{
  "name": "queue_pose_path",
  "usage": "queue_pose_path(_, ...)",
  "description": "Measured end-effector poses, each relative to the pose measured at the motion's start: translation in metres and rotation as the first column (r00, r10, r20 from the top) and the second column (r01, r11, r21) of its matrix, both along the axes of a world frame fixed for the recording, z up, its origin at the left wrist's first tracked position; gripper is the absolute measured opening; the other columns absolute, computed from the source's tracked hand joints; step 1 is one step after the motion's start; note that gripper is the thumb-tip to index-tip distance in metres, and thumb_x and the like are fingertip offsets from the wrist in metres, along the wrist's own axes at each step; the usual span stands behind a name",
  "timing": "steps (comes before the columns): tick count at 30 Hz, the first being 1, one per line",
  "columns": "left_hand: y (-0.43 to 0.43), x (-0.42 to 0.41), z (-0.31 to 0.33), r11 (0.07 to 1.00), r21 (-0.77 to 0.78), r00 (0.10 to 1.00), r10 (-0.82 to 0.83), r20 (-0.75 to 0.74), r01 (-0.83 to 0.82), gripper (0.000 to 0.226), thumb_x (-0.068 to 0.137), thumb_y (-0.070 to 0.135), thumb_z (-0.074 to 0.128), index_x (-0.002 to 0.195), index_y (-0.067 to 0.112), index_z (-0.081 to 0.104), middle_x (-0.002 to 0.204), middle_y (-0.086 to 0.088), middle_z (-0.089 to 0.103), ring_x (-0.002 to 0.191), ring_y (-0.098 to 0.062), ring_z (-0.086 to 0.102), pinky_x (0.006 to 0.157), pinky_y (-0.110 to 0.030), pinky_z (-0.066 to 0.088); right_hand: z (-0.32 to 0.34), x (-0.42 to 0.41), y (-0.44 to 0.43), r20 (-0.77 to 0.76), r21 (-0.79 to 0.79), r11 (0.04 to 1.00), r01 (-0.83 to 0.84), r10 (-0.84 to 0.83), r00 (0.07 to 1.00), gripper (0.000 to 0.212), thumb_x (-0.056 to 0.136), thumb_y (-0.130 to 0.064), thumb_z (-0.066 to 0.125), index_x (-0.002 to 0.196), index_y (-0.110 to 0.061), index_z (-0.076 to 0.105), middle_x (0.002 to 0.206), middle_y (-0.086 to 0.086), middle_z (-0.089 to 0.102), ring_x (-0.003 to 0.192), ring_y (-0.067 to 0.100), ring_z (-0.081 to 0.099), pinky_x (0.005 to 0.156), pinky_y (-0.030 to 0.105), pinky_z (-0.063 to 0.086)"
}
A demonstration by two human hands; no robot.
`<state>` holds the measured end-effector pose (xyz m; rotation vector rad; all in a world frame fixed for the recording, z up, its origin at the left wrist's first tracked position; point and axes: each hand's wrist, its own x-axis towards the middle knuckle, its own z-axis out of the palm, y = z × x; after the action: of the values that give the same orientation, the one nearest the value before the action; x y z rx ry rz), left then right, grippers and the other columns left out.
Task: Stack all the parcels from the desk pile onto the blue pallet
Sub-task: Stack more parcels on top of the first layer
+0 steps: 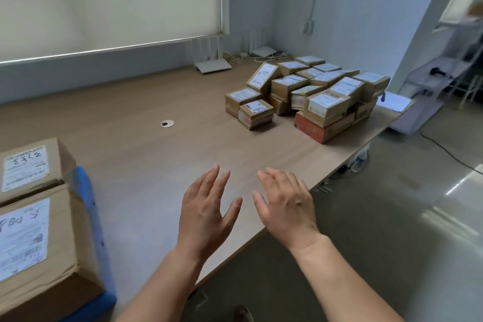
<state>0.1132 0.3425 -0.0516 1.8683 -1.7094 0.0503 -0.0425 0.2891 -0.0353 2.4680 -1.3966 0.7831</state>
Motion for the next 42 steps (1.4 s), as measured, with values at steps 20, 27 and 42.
queue_pose_path(20,-0.256,-0.017,-0.01,0.963,0.229,0.975,0.178,-0.13,-0.145,0.078,0.081,0.067,0.022,0.146,0.025,0.03,0.152,0.004,0.031,0.14,-0.014,0.026,0.112,-0.03,0.021,-0.008,-0.026,-0.272,-0.05,0.182,0.982,-0.048,0.058,0.997,0.038,0.076,-0.028,0.074,0.109,-0.011,0.066,0.098,0.007,0.068,0.086,0.024,0.066,0.067,0.035,0.054)
queue_pose_path(27,-0.331,-0.024,-0.015,0.904,0.361,0.927,0.316,-0.205,-0.228,0.062,0.094,0.049,0.041,0.148,0.027,0.022,0.154,0.006,0.025,0.141,-0.011,0.02,0.113,-0.028,0.02,-0.023,-0.03,-0.371,-0.037,0.312,0.945,-0.094,0.11,0.993,0.04,0.084,-0.028,0.066,0.119,-0.01,0.062,0.11,0.008,0.065,0.099,0.027,0.061,0.08,0.038,0.05)
queue_pose_path(42,-0.483,-0.009,-0.055,0.712,0.627,0.625,0.654,-0.427,-0.316,0.064,0.097,0.044,0.041,0.149,0.014,0.018,0.151,-0.005,0.033,0.136,-0.022,0.034,0.107,-0.035,0.031,-0.084,0.026,-0.537,0.028,0.71,0.701,-0.071,0.072,0.997,0.063,0.097,-0.045,0.038,0.146,-0.009,0.024,0.145,0.011,0.038,0.13,0.026,0.037,0.102,0.037,0.036)
